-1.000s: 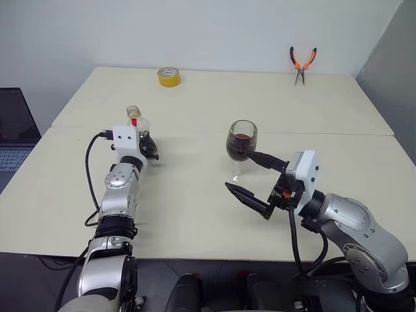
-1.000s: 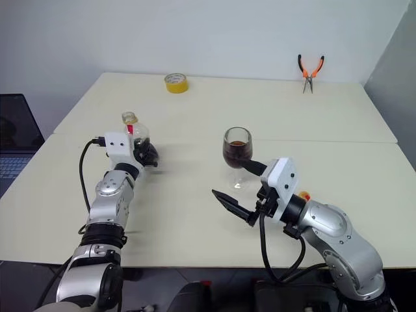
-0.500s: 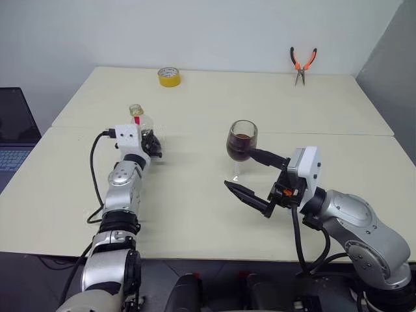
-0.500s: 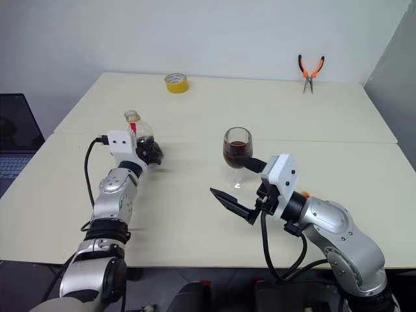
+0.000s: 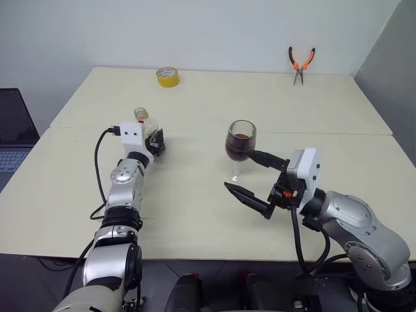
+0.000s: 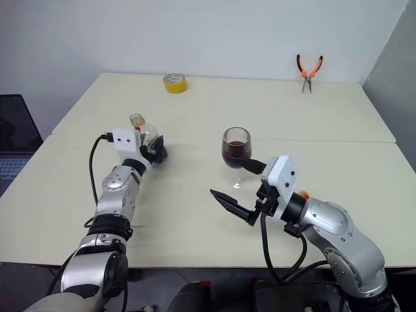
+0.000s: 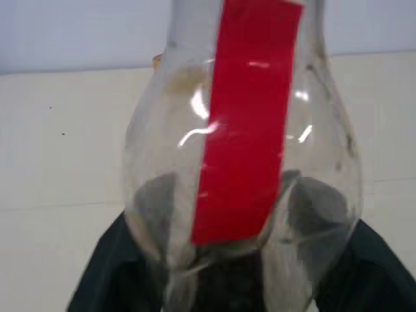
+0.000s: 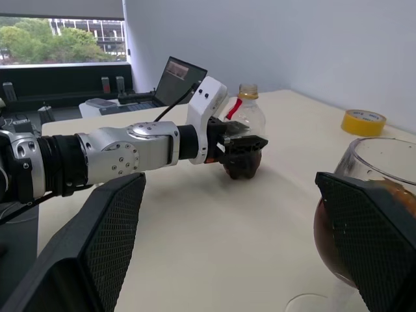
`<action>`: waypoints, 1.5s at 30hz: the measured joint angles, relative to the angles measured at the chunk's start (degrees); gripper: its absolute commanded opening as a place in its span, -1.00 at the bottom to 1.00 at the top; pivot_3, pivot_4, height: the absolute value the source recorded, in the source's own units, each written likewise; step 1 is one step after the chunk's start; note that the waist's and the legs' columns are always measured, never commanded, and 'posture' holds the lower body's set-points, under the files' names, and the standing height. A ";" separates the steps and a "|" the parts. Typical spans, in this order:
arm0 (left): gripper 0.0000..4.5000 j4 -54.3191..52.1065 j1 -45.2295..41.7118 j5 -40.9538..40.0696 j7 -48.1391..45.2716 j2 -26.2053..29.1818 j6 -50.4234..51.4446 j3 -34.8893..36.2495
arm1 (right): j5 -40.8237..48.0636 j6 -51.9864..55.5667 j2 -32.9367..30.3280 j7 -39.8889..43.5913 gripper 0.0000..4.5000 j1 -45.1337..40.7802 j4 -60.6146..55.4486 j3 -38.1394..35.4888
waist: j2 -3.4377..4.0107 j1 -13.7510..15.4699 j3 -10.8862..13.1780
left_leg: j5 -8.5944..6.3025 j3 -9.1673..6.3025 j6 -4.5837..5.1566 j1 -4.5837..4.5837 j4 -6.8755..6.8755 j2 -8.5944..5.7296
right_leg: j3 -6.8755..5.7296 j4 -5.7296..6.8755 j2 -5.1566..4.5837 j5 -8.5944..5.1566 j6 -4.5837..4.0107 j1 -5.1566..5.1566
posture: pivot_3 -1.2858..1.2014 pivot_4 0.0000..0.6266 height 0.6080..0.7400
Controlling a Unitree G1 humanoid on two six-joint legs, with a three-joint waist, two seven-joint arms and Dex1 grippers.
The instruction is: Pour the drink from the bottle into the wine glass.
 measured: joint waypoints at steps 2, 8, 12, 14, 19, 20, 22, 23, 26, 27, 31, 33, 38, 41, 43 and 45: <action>0.94 -0.38 0.48 -0.09 -0.26 0.00 -0.02 0.00 | 0.00 -0.03 0.00 0.02 1.00 0.02 0.00 0.09 | 0.00 0.00 0.00 | 0.00 0.00 0.00 0.00 0.00 0.01 | 0.00 0.00 0.00 0.00 0.00 0.00 | 0.03 -0.52 1.00; 0.97 -2.33 1.78 -0.52 -1.28 0.00 0.00 0.00 | 0.00 -0.05 0.00 0.04 1.00 0.03 0.02 0.14 | 0.00 0.00 0.00 | 0.00 0.00 0.00 0.00 0.00 0.00 | 0.00 0.00 0.00 0.00 0.00 0.00 | 0.03 -0.52 1.00; 0.97 -4.20 2.92 -0.71 -1.48 0.00 0.14 -0.01 | 0.02 -0.05 0.00 0.05 1.00 0.03 0.03 0.16 | 0.00 0.00 0.00 | 0.00 -0.01 0.00 0.00 0.00 0.01 | 0.00 0.00 0.00 0.00 0.00 0.00 | 0.03 -0.52 1.00; 0.97 -5.98 4.00 -0.77 -1.70 0.04 0.44 -0.03 | 0.03 -0.05 0.00 0.08 1.00 0.11 0.02 0.17 | 0.00 -0.02 0.00 | 0.00 0.00 0.00 0.00 -0.01 0.01 | 0.02 -0.01 0.00 0.00 0.00 0.00 | 0.03 -0.52 1.00; 0.97 -12.43 8.89 -1.32 -3.15 0.11 2.67 -0.09 | 0.02 -0.17 -0.05 0.48 1.00 1.56 0.05 0.17 | 0.00 -0.02 0.00 | 0.00 0.00 0.00 0.01 -0.02 0.03 | 0.01 -0.01 0.00 0.00 0.00 0.00 | 0.03 -0.52 1.00; 0.97 -13.89 9.80 -1.75 -3.42 0.15 3.30 -0.07 | 0.00 -0.28 -0.05 0.53 1.00 1.63 0.05 0.17 | 0.00 -0.02 0.00 | 0.00 0.00 0.00 0.01 -0.02 0.03 | 0.02 -0.01 0.00 0.00 0.00 0.00 | 0.03 -0.52 1.00; 0.97 -17.43 11.94 -2.12 -3.78 0.37 4.44 -0.07 | -0.06 -0.84 -0.05 0.55 1.00 1.93 0.05 0.17 | 0.00 -0.02 0.00 | 0.00 0.00 0.00 0.01 -0.02 0.03 | 0.02 -0.02 0.00 0.00 0.00 0.01 | 0.03 -0.52 1.00; 0.97 -19.73 13.18 -2.35 -3.72 0.55 5.40 0.00 | -0.10 -1.26 -0.05 0.53 1.00 2.39 0.04 0.13 | 0.00 -0.02 0.00 | 0.00 0.00 0.00 0.01 -0.02 0.03 | 0.02 -0.02 0.00 0.00 0.00 0.01 | 0.03 -0.52 1.00; 0.97 -26.35 17.24 -3.22 -2.99 0.81 8.87 0.87 | -0.66 -2.25 -0.07 0.46 1.00 4.78 0.04 0.04 | 0.00 -0.02 0.00 | 0.00 0.00 0.00 0.02 -0.02 0.04 | 0.04 -0.02 0.00 0.00 0.00 0.01 | 0.03 -0.52 1.00; 0.97 -28.17 18.52 -3.21 -2.48 0.96 10.10 0.92 | -0.82 -2.71 -0.13 0.47 1.00 5.59 0.04 -0.09 | 0.00 -0.02 0.00 | 0.00 0.00 0.00 0.02 -0.02 0.05 | 0.03 -0.02 0.00 0.00 0.00 0.02 | 0.03 -0.52 1.00; 0.97 -34.60 21.82 -2.56 0.05 0.86 13.21 0.88 | -1.11 -6.30 0.84 0.95 1.00 9.50 0.66 -2.89 | -0.01 0.08 -0.01 | -0.01 -0.01 0.00 0.02 -0.02 0.04 | 0.02 -0.06 -0.01 0.00 0.00 0.05 | 0.03 -0.52 1.00; 0.97 -37.76 22.84 -2.22 1.54 0.73 15.36 0.93 | -1.23 -8.78 0.98 2.06 1.00 12.35 2.06 -4.15 | -0.01 0.18 -0.01 | -0.01 0.00 0.00 0.03 -0.01 0.01 | 0.04 -0.08 -0.03 0.00 0.01 0.09 | 0.03 -0.52 1.00; 0.97 -42.87 26.77 -2.33 2.55 0.38 19.00 0.93 | -2.88 -14.95 3.26 2.63 1.00 17.66 6.40 -5.67 | -0.01 0.03 -0.01 | -0.02 0.02 0.00 0.10 -0.09 0.05 | 0.05 -0.06 0.00 -0.01 0.01 0.09 | 0.03 -0.52 1.00; 0.97 -44.04 28.56 -2.30 2.53 -0.14 18.93 0.87 | -5.23 -18.78 5.57 1.97 1.00 19.71 9.77 -6.00 | -0.01 0.01 -0.01 | -0.02 0.02 0.00 0.11 -0.09 0.05 | 0.05 -0.06 0.00 -0.01 0.01 0.09 | 0.03 -0.52 1.00; 0.97 -44.52 29.07 -2.30 2.53 -0.61 18.89 0.78 | -7.10 -21.30 6.57 1.53 1.00 20.12 11.50 -5.93 | 0.00 0.04 -0.01 | -0.02 0.03 0.00 0.11 -0.08 0.04 | 0.06 -0.05 0.00 -0.01 0.01 0.10 | 0.03 -0.52 1.00; 0.97 -45.44 29.91 -2.30 2.44 -0.99 18.79 0.58 | -9.93 -24.82 7.92 0.48 1.00 20.03 13.68 -5.99 | -0.01 0.04 -0.01 | -0.02 0.03 0.00 0.12 -0.09 0.05 | 0.06 -0.06 0.00 -0.01 0.01 0.10 | 0.03 -0.52 1.00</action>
